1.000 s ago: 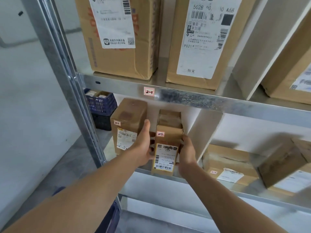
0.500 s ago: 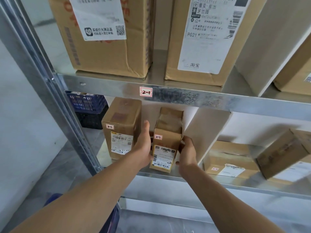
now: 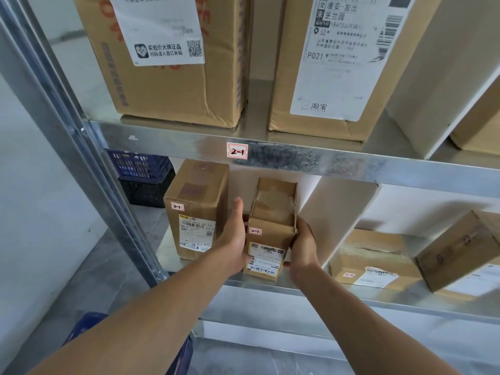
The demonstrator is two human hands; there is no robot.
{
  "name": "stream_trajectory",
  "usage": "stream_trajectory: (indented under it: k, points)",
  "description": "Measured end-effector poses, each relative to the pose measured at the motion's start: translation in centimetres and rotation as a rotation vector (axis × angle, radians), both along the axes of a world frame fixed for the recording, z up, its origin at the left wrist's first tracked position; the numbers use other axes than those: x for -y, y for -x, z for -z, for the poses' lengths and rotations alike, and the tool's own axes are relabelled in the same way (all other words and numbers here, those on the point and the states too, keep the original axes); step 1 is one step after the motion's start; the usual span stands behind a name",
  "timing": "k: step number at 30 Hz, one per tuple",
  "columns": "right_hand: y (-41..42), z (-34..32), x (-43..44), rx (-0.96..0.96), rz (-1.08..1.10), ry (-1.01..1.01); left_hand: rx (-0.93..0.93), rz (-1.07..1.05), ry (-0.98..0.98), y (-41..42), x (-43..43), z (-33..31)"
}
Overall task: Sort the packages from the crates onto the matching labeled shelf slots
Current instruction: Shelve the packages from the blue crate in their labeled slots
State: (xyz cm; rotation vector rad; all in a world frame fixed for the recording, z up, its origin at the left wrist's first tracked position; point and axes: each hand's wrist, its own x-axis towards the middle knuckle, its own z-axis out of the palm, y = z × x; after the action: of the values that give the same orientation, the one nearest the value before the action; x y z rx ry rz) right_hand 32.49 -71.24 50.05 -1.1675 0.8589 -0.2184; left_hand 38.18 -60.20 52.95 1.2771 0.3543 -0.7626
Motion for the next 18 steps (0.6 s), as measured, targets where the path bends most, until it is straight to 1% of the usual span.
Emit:
stream_trajectory:
  k: [6, 18]
  points:
    - [0.2, 0.1, 0.3, 0.013, 0.017, 0.008, 0.02, -0.01, -0.011, 0.2, 0.0, -0.2]
    - [1.8, -2.2, -0.8, 0.053, 0.027, 0.109, 0.087, -0.01, -0.039, 0.9, -1.7, -1.0]
